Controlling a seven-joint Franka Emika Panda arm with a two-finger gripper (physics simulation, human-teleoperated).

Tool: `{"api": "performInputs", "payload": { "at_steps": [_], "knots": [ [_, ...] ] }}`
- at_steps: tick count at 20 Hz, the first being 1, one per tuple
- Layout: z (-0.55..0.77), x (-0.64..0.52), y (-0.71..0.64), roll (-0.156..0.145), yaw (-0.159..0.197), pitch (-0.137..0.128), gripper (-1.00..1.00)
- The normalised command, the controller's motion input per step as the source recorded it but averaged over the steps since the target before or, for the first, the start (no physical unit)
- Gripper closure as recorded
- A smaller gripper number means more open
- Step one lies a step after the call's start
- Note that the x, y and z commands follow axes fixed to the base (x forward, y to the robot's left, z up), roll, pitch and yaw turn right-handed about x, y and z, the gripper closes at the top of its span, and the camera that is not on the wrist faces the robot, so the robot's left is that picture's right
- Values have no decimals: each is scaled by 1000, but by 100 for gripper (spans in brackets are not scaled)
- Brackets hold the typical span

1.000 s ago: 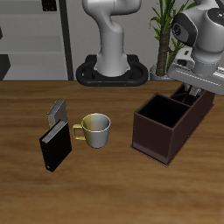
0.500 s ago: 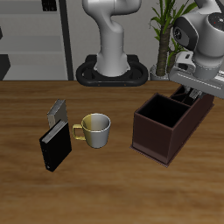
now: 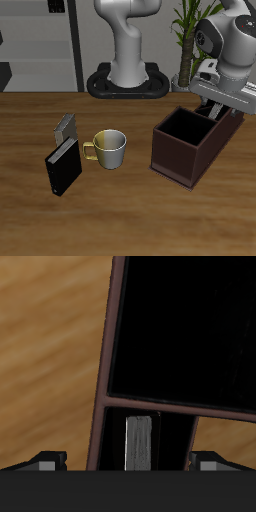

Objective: Place the left black book into the left desk caddy's back compartment

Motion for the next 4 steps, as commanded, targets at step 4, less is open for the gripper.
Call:
{"api": "performInputs", "payload": {
  "at_steps": [4],
  "knots": [
    [145, -47, -23, 10, -4, -29, -100]
  ]
}}
